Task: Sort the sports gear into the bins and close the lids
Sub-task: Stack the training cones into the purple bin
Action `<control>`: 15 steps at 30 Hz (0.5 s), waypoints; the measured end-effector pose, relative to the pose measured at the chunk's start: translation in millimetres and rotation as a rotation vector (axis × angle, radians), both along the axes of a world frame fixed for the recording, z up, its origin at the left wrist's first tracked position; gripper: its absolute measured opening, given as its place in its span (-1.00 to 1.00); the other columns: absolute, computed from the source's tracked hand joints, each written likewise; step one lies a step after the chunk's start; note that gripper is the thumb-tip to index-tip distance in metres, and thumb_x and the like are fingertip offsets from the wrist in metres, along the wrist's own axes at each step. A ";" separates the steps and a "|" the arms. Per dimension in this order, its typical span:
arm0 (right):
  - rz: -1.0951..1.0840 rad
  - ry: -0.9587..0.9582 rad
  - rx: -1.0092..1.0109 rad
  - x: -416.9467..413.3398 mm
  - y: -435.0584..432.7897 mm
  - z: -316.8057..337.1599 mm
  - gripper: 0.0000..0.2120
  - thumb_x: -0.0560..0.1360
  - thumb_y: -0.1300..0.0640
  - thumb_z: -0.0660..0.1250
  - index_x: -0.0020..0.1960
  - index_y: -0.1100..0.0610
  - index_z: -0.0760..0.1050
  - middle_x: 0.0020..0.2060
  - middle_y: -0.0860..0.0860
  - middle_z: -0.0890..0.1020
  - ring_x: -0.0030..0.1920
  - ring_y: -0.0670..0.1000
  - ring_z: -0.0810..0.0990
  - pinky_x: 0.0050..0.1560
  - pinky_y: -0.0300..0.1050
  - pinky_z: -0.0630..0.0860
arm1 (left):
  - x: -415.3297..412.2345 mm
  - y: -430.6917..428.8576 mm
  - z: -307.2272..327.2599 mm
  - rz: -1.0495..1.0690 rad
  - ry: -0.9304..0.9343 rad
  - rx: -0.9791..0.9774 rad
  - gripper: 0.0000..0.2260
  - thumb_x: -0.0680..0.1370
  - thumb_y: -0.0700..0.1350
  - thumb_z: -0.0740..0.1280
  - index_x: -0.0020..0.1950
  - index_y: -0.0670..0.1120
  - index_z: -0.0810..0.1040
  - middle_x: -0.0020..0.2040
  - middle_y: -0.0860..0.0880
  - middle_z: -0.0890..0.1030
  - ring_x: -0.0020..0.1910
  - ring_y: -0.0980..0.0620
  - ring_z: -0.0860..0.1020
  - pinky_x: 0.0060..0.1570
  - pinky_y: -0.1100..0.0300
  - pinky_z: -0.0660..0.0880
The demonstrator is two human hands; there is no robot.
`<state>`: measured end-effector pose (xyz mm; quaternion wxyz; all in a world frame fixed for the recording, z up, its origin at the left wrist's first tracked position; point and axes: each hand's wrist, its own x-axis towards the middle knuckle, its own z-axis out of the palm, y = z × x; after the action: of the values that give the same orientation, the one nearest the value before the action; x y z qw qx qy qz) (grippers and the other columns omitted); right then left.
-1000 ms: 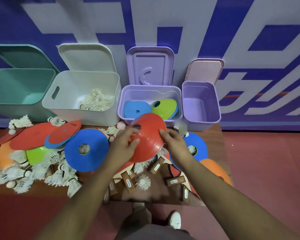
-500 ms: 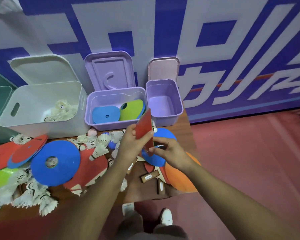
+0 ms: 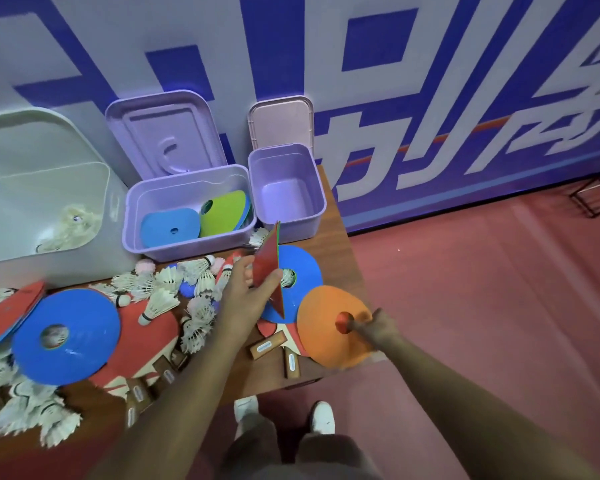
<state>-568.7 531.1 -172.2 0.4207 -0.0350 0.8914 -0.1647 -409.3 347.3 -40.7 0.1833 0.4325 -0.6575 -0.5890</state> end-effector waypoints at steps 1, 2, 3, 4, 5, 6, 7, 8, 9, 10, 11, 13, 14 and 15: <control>-0.013 0.012 0.010 3.2 0.1 -6.0 -0.18 0.37 -0.27 0.44 0.37 0.26 0.30 0.27 0.23 0.47 0.28 0.22 0.46 0.21 0.07 0.48 | -0.4 1.4 -3.1 -0.003 0.000 -0.011 -0.76 0.52 -0.18 0.41 0.10 0.03 0.44 -0.11 0.18 0.55 -0.24 0.42 0.55 -0.26 0.54 0.42; -0.032 0.027 0.013 6.3 0.0 -10.8 -0.16 0.37 -0.26 0.45 0.39 0.28 0.28 0.28 0.24 0.47 0.29 0.23 0.45 0.22 0.08 0.47 | -0.6 3.4 -4.1 -0.005 0.000 -0.017 -0.74 0.52 -0.19 0.41 0.14 0.00 0.43 -0.11 0.17 0.55 -0.23 0.38 0.56 -0.25 0.54 0.42; -0.055 0.035 0.011 8.9 0.1 -13.2 -0.15 0.36 -0.25 0.46 0.39 0.28 0.27 0.29 0.24 0.46 0.30 0.22 0.44 0.23 0.07 0.47 | -0.6 4.1 -6.4 -0.009 -0.007 -0.024 -0.71 0.51 -0.18 0.42 0.16 -0.01 0.42 -0.10 0.17 0.56 -0.22 0.36 0.57 -0.25 0.54 0.42; -0.072 0.036 0.009 10.8 -0.2 -14.4 -0.13 0.35 -0.24 0.48 0.40 0.29 0.26 0.29 0.25 0.46 0.32 0.22 0.43 0.21 0.05 0.47 | -0.5 5.2 -6.9 -0.020 -0.020 -0.026 -0.70 0.51 -0.17 0.42 0.18 -0.01 0.41 -0.09 0.17 0.57 -0.23 0.38 0.57 -0.24 0.54 0.42; -0.082 0.030 0.005 12.0 -0.3 -15.3 -0.12 0.35 -0.24 0.48 0.41 0.29 0.25 0.30 0.25 0.44 0.32 0.21 0.41 0.17 0.00 0.47 | 0.0 5.0 -9.5 -0.024 -0.031 -0.017 -0.68 0.51 -0.15 0.42 0.20 0.00 0.41 -0.07 0.15 0.58 -0.23 0.41 0.56 -0.24 0.54 0.42; -0.088 0.022 0.001 12.9 -1.0 -13.7 -0.12 0.36 -0.23 0.48 0.42 0.28 0.24 0.31 0.25 0.42 0.32 0.21 0.41 0.13 -0.02 0.44 | 0.7 4.7 -11.0 -0.027 -0.038 -0.007 -0.67 0.51 -0.13 0.43 0.22 0.00 0.42 -0.05 0.12 0.60 -0.21 0.40 0.57 -0.23 0.53 0.43; -0.091 0.015 -0.003 13.0 -0.9 -13.6 -0.15 0.38 -0.22 0.46 0.42 0.28 0.24 0.32 0.26 0.40 0.32 0.21 0.40 0.10 -0.04 0.43 | 1.3 4.8 -13.5 -0.025 -0.044 0.006 -0.65 0.50 -0.10 0.44 0.23 0.02 0.43 -0.02 0.09 0.62 -0.16 0.35 0.58 -0.22 0.50 0.44; -0.089 0.015 -0.006 12.5 -0.8 -13.2 -0.20 0.41 -0.21 0.42 0.42 0.27 0.25 0.32 0.26 0.40 0.31 0.21 0.41 0.10 -0.04 0.42 | 1.6 5.5 -14.9 -0.023 -0.052 0.015 -0.64 0.49 -0.07 0.44 0.23 0.04 0.43 0.00 0.06 0.64 -0.10 0.27 0.60 -0.19 0.46 0.46; -0.088 0.019 -0.013 11.9 -0.6 -11.6 -0.27 0.44 -0.19 0.39 0.40 0.27 0.29 0.31 0.26 0.41 0.30 0.21 0.42 0.13 -0.03 0.43 | 1.9 5.8 -16.6 -0.021 -0.064 0.017 -0.64 0.49 -0.05 0.44 0.23 0.05 0.43 0.00 0.05 0.64 -0.06 0.20 0.61 -0.16 0.42 0.46; -0.097 0.021 -0.028 10.8 -0.1 -10.4 -0.33 0.47 -0.18 0.35 0.37 0.26 0.33 0.29 0.26 0.44 0.29 0.21 0.44 0.14 -0.01 0.44 | 2.1 6.6 -16.7 -0.018 -0.069 0.015 -0.64 0.49 -0.05 0.44 0.23 0.06 0.43 0.00 0.05 0.64 -0.03 0.15 0.61 -0.14 0.39 0.46; -0.109 0.028 -0.053 9.4 0.3 -9.6 -0.40 0.49 -0.16 0.32 0.33 0.26 0.37 0.25 0.25 0.48 0.25 0.22 0.47 0.10 0.01 0.47 | 1.8 7.5 -16.1 -0.013 -0.067 0.016 -0.65 0.49 -0.06 0.44 0.23 0.05 0.44 -0.02 0.06 0.64 -0.03 0.13 0.61 -0.13 0.39 0.46; -0.140 0.044 -0.123 7.1 1.5 -4.9 -0.53 0.53 -0.11 0.26 0.20 0.27 0.45 0.14 0.24 0.56 0.15 0.25 0.54 -0.02 0.01 0.50 | 0.8 9.2 -11.9 -0.017 -0.064 0.011 -0.68 0.51 -0.09 0.42 0.22 0.04 0.43 -0.05 0.08 0.63 -0.06 0.14 0.61 -0.16 0.44 0.46; -0.147 0.072 -0.156 5.7 2.2 -2.4 -0.58 0.55 -0.08 0.23 0.13 0.29 0.48 0.08 0.25 0.59 0.09 0.26 0.56 -0.05 0.02 0.52 | 0.4 10.2 -9.1 -0.019 -0.054 0.010 -0.69 0.52 -0.10 0.41 0.21 0.04 0.43 -0.06 0.10 0.62 -0.08 0.19 0.61 -0.19 0.48 0.45; -0.149 0.114 -0.187 4.9 2.6 2.1 -0.61 0.57 -0.05 0.20 0.05 0.30 0.50 0.03 0.26 0.61 0.05 0.26 0.57 -0.08 0.01 0.51 | 0.0 10.7 -6.7 -0.021 -0.039 0.011 -0.71 0.52 -0.12 0.41 0.19 0.04 0.43 -0.08 0.12 0.61 -0.12 0.24 0.60 -0.22 0.50 0.44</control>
<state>-563.8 533.6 -170.1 0.3508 -0.0170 0.8948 -0.2756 -409.3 358.0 -47.4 0.1619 0.4382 -0.6623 -0.5857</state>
